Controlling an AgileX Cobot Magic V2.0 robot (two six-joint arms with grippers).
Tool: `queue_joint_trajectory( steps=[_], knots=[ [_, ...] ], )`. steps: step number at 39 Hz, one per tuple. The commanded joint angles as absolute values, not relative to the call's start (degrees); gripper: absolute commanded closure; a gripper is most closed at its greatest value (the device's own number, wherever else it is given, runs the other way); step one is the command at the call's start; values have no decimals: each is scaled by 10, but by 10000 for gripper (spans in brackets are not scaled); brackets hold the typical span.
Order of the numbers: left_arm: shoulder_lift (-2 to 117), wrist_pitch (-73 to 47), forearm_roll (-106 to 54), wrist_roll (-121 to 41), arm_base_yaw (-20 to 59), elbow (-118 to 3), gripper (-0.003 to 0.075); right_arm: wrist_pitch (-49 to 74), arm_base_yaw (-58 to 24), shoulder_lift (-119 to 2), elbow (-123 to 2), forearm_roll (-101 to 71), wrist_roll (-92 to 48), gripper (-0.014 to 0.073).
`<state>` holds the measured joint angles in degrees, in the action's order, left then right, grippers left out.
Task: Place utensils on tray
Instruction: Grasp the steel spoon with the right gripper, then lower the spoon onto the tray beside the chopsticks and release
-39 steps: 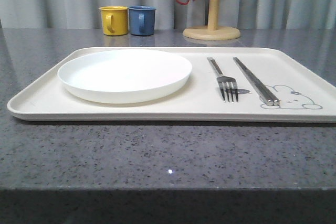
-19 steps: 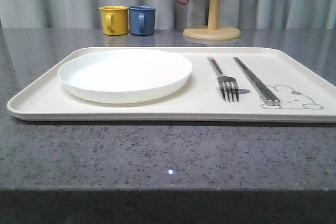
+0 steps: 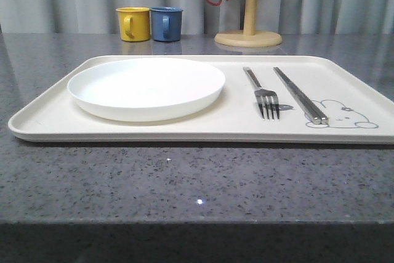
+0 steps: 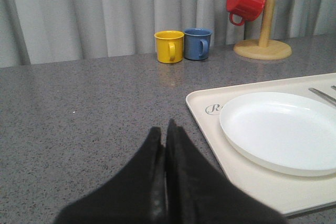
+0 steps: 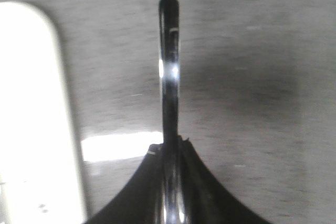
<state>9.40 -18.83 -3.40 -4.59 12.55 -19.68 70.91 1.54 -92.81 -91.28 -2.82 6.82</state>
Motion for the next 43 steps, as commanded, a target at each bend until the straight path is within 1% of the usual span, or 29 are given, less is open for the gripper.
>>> queue_joint_trajectory(
  steps=[1,7,13,24,34,37,40,43],
  knots=[
    [99,-144,-39,-41,125,-212,738,766,-32,-908,-927,-39,96,650],
    [99,-144,-39,-41,125,-212,738,765,-93,-935,-927,-41,131,650],
    [99,-144,-39,-41,125,-212,738,750,-118,-974,-927,-41,151,650],
    [99,-144,-39,-41,125,-212,738,741,-122,-1036,-927,-52,156,650],
    [99,-144,-39,-41,125,-212,738,733,-121,-1051,-927,-51,165,648],
    [99,-144,-39,-41,125,-212,738,732,-121,-1051,-927,-46,165,610],
    [99,-144,-39,-41,125,-212,738,730,-121,-1051,-927,-46,166,540],
    [99,-144,-39,-41,125,-212,738,724,-121,-1051,-927,-46,166,449]
  ],
)
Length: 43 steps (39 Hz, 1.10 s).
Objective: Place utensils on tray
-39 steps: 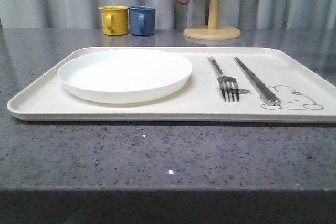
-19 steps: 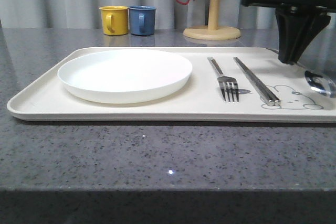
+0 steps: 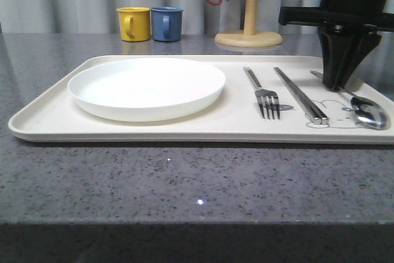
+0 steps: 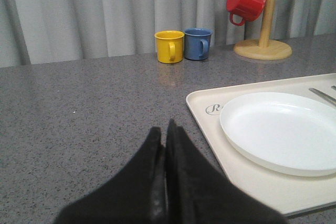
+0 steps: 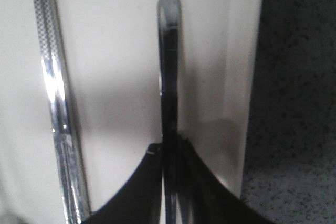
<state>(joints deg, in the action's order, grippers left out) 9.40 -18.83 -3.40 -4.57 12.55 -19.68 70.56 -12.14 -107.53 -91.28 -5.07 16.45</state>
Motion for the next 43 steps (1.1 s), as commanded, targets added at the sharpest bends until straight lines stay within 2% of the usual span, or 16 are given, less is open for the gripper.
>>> queue_joint_trajectory(
  steps=[1,9,19,22,30,37,43],
  knots=[
    [99,-144,-39,-41,125,-212,738,721,-121,-1051,-927,-46,166,419],
    [99,-144,-39,-41,125,-212,738,729,-121,-1050,-967,-40,166,263],
    [99,-144,-39,-41,125,-212,738,766,-121,-1020,-1067,-38,158,249],
    [99,-144,-39,-41,125,-212,738,766,-121,-993,-1068,-38,143,300],
    [99,-144,-39,-41,125,-212,738,766,-128,-893,-1043,-37,77,654],
    [99,-144,-39,-41,125,-212,738,757,-132,-790,-958,3,64,654],
    [99,-144,-39,-41,125,-212,738,674,-132,-674,-808,49,63,654]
  ],
)
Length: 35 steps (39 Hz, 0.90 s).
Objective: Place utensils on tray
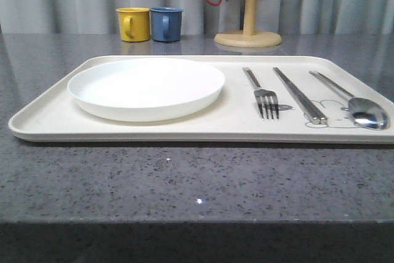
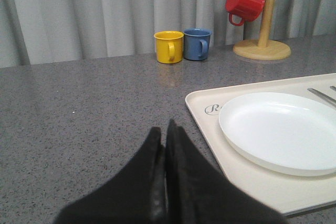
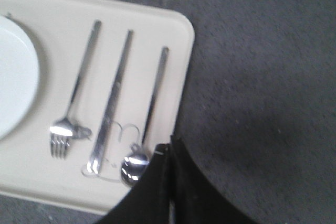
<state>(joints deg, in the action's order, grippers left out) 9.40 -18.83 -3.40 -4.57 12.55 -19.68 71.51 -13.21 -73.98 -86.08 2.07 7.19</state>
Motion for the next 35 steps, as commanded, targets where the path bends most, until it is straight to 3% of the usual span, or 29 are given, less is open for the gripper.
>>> queue_joint_trajectory(
  steps=[1,10,19,25,35],
  knots=[
    [99,-144,-39,-41,125,-212,738,650,-132,-649,-775,56,63,654],
    [99,-144,-39,-41,125,-212,738,422,-132,-412,-465,72,63,654],
    [99,-144,-39,-41,125,-212,738,279,-132,-256,-282,101,63,654],
    [99,-144,-39,-41,125,-212,738,245,-132,-153,-235,101,63,654],
    [99,-144,-39,-41,125,-212,738,258,-132,-114,-235,101,63,654]
  ],
)
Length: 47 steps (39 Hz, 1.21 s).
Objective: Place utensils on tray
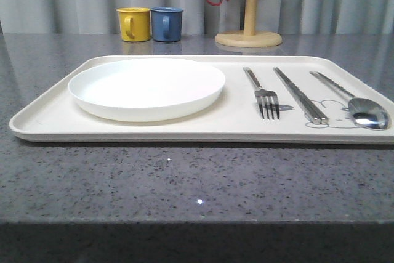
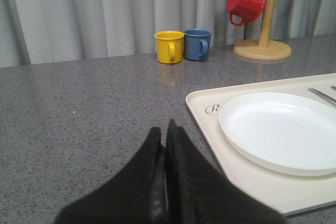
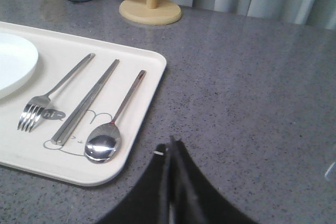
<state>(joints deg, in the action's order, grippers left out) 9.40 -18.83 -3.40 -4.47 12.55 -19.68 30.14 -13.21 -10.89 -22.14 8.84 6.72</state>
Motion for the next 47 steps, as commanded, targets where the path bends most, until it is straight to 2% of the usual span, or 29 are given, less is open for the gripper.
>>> queue_joint_trajectory(
  steps=[1,26,31,38,47],
  knots=[
    [99,-144,-39,-41,125,-212,738,258,-132,-114,-235,101,63,654],
    [99,-137,-39,-41,125,-207,738,258,-132,-114,-235,101,63,654],
    [71,-114,-21,-41,120,-165,738,258,-132,-114,-235,101,63,654],
    [-18,-113,-20,-41,61,-60,738,258,-132,-114,-235,101,63,654],
    [-16,-69,-28,-41,8,4,738,259,-132,-114,-235,101,63,654]
  ],
)
